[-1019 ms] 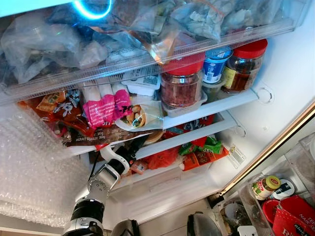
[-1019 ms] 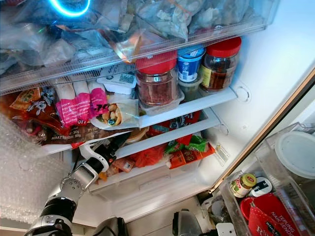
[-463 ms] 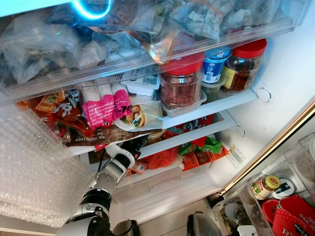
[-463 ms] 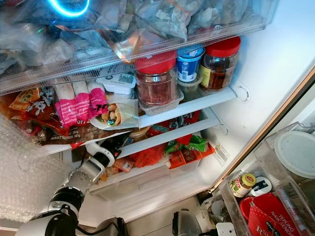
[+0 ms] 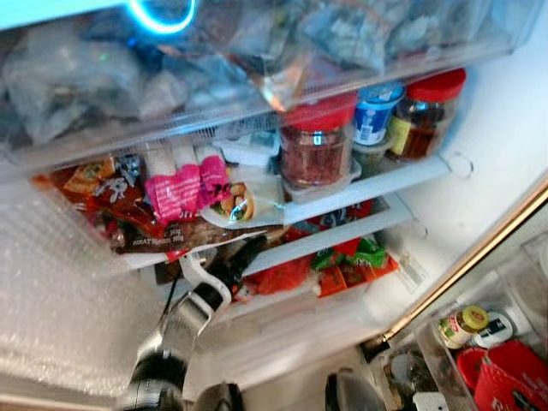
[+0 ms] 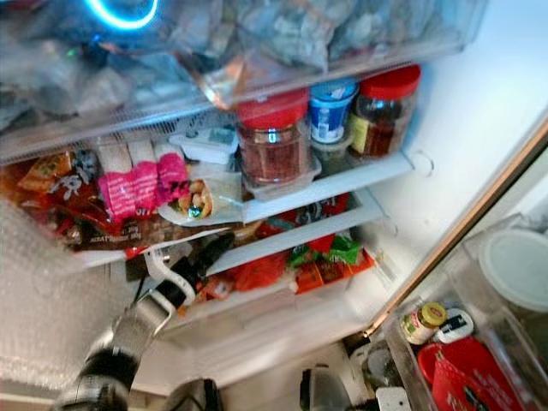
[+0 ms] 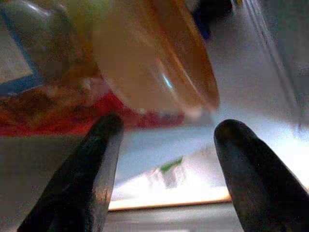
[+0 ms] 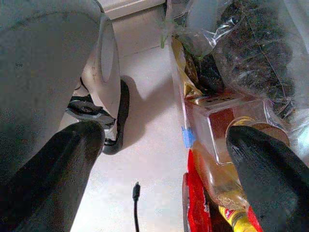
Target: Restocking fridge
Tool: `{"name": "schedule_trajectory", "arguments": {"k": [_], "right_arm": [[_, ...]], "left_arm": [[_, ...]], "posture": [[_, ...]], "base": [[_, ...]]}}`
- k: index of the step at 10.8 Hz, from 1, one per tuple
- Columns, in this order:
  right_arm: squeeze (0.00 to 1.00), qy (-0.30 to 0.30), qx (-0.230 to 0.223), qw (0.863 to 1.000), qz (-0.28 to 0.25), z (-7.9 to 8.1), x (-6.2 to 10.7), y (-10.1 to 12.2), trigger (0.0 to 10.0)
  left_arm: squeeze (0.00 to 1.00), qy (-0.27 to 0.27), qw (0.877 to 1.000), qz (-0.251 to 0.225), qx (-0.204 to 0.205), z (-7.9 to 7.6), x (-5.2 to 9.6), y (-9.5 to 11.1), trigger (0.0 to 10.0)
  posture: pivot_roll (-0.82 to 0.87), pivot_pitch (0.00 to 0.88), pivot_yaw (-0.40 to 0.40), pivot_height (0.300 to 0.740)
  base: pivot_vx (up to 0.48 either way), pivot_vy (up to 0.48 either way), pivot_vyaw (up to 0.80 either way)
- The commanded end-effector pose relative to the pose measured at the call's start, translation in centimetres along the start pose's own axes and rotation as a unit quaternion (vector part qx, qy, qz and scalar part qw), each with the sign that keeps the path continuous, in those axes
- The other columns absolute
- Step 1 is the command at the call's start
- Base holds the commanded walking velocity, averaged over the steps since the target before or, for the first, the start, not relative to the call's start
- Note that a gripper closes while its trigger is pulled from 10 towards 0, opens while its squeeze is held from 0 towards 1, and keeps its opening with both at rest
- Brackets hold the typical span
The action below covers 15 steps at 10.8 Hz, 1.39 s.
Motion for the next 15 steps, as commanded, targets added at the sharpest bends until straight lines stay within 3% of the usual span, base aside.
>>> {"name": "schedule_trajectory", "arguments": {"k": [1, 3, 6, 7, 9, 11, 15], "right_arm": [[0.0, 0.018, -0.001, 1.0, 0.005, 1.0, 0.0, -0.4, 10.0], [0.0, 0.02, 0.003, 1.0, 0.004, 1.1, 0.0, -0.3, 10.0], [0.0, 0.023, 0.012, 1.0, 0.003, 1.1, -0.1, -0.1, 10.0], [0.0, 0.026, 0.02, 0.999, 0.003, 1.1, -0.1, 0.0, 10.0], [0.0, 0.023, 0.021, 1.0, 0.001, 1.1, -0.1, 0.0, 10.0], [0.0, 0.022, 0.024, 0.999, 0.001, 1.1, -0.1, 0.1, 10.0], [0.0, 0.02, 0.025, 0.999, 0.001, 1.2, -0.1, 0.0, 10.0]], "left_arm": [[0.0, -0.002, 1.0, 0.017, -0.022, -0.1, 0.3, -0.5, 10.0], [0.0, -0.002, 0.998, 0.029, -0.058, -0.2, 1.3, -1.4, 10.0], [0.0, 0.036, 0.984, 0.038, -0.171, 0.9, 3.2, -2.8, 10.0], [0.0, 0.072, 0.965, 0.05, -0.245, 1.7, 3.5, -2.9, 10.0], [0.0, 0.104, 0.912, 0.079, -0.389, 2.4, 3.5, -3.5, 10.0], [0.0, 0.125, 0.886, 0.057, -0.443, 2.6, 3.5, -3.1, 10.0], [0.0, 0.142, 0.88, 0.027, -0.452, 3.0, 3.6, -3.3, 10.0]], "posture": [[-0.17, 0.155, 0.051, 0.65], [-0.17, 0.152, 0.052, 0.65], [-0.16, 0.15, 0.048, 0.65], [-0.16, 0.15, 0.049, 0.65], [-0.16, 0.147, 0.054, 0.65], [-0.16, 0.146, 0.059, 0.65], [-0.17, 0.146, 0.063, 0.65]], "base": [[0.0, 0.0, 0.0], [0.0, 0.0, 0.0], [0.0, 0.0, 0.0], [0.0, 0.0, 0.0], [0.0, 0.0, 0.0], [0.0, 0.0, 0.0], [0.0, 0.0, 0.0]]}}
Point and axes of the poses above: a point about 5 cm out from each wrist's last joint towards the gripper, its own x axis pointing back from the gripper into the wrist, its own y axis along the axis of the wrist's last joint, z = x × y, the point moved 1 cm from there along -x, pointing out of the wrist towards the gripper, and after that the axes turned 12 degrees about x, right-handed, at the moved point
